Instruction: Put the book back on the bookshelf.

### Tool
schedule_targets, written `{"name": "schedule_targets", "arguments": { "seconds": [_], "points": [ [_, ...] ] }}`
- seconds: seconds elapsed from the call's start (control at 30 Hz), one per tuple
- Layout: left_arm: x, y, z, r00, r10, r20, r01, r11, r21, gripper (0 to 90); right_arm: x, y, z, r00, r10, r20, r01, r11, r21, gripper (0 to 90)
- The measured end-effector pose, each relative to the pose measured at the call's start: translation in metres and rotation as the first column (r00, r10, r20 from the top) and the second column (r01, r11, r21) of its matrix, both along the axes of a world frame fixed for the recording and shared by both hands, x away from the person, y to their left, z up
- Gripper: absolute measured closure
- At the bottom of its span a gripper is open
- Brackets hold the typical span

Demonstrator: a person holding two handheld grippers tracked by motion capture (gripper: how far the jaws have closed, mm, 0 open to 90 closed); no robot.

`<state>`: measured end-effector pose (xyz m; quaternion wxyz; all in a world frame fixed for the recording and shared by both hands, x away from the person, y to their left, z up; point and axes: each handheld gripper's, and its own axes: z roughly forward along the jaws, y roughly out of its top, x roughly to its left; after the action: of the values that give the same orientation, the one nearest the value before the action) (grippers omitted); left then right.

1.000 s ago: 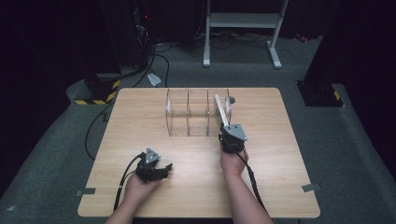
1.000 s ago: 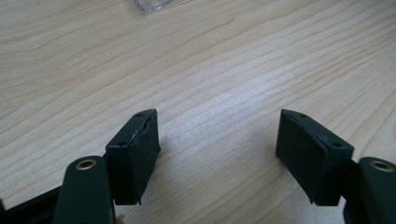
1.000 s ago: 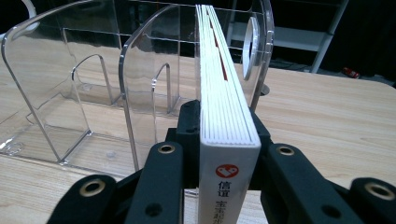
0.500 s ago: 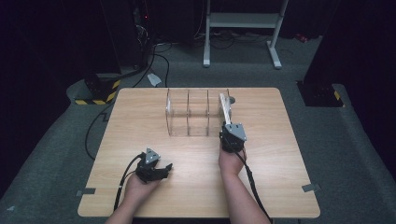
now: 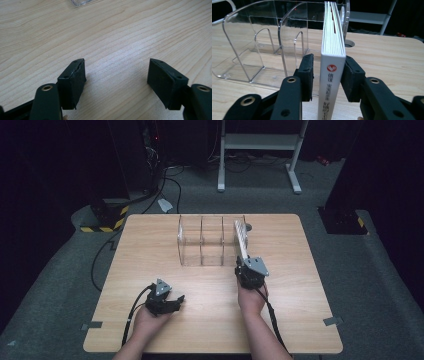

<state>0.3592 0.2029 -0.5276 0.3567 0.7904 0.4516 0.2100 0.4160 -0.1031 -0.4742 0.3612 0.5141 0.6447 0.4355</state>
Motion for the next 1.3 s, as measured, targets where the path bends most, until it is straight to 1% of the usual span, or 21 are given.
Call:
{"name": "schedule_targets", "arguments": {
  "seconds": [0.17, 0.23, 0.27, 0.3, 0.37, 0.4, 0.5, 0.63, 0.87, 1.0, 1.07, 1.2, 1.3],
  "points": [
    [0.0, 0.0, 0.0, 1.0, 0.0, 0.0, 0.0, 1.0, 0.0, 30.9, -0.006, -0.004, -0.001, 0.9999, 0.016, -0.005, -0.016, 1.0, 0.012, 68.8],
    [0.0, 0.0, 0.0, 1.0, -0.002, -0.001, 0.002, 1.0, 0.001, 31.1, -0.007, -0.006, -0.001, 0.9998, 0.012, -0.018, -0.012, 0.999, 0.031, 71.9],
    [0.0, 0.0, 0.0, 1.0, -0.002, -0.001, 0.002, 1.0, 0.0, 31.2, -0.008, -0.007, -0.001, 0.9996, 0.013, -0.024, -0.011, 0.999, 0.044, 72.1],
    [0.0, 0.0, 0.0, 1.0, -0.001, 0.001, 0.001, 1.0, 0.0, 31.1, -0.008, -0.007, -0.001, 0.9995, 0.011, -0.028, -0.01, 0.999, 0.047, 72.6],
    [0.0, 0.0, 0.0, 1.0, -0.002, -0.001, 0.002, 1.0, 0.0, 31.2, -0.008, -0.007, -0.001, 0.9996, 0.008, -0.027, -0.007, 0.999, 0.047, 72.8],
    [0.0, 0.0, 0.0, 1.0, -0.002, -0.001, 0.002, 1.0, 0.0, 31.2, -0.008, -0.007, -0.001, 0.9995, -0.001, -0.032, 0.003, 0.998, 0.059, 72.8],
    [0.0, 0.0, 0.0, 1.0, -0.001, 0.0, 0.001, 1.0, 0.0, 31.2, -0.008, -0.005, -0.001, 0.9995, -0.009, -0.031, 0.011, 0.998, 0.062, 72.8],
    [0.0, 0.0, 0.0, 1.0, -0.002, 0.0, 0.002, 1.0, 0.0, 31.2, -0.009, -0.002, -0.001, 0.9987, -0.04, -0.031, 0.042, 0.997, 0.069, 72.8],
    [0.0, 0.0, 0.0, 1.0, -0.001, 0.0, 0.001, 1.0, 0.0, 31.2, -0.01, -0.002, -0.001, 0.9987, -0.035, -0.038, 0.038, 0.996, 0.081, 70.8],
    [0.0, 0.0, 0.0, 1.0, -0.002, 0.002, 0.002, 1.0, 0.002, 31.4, -0.011, -0.006, -0.006, 0.9986, 0.001, -0.052, 0.003, 0.996, 0.086, 66.7],
    [0.0, 0.0, 0.0, 1.0, -0.001, 0.003, 0.001, 1.0, 0.002, 31.4, -0.012, -0.008, -0.008, 0.9967, 0.025, -0.077, -0.018, 0.996, 0.088, 64.9],
    [-0.001, -0.001, 0.0, 1.0, 0.001, 0.003, -0.001, 1.0, 0.001, 31.5, -0.013, -0.012, -0.014, 0.9941, 0.062, -0.089, -0.056, 0.996, 0.069, 66.2],
    [-0.001, 0.0, 0.0, 1.0, 0.0, 0.001, 0.0, 1.0, 0.0, 31.5, -0.013, -0.015, -0.016, 0.9917, 0.09, -0.092, -0.084, 0.995, 0.061, 70.5]
  ]
}}
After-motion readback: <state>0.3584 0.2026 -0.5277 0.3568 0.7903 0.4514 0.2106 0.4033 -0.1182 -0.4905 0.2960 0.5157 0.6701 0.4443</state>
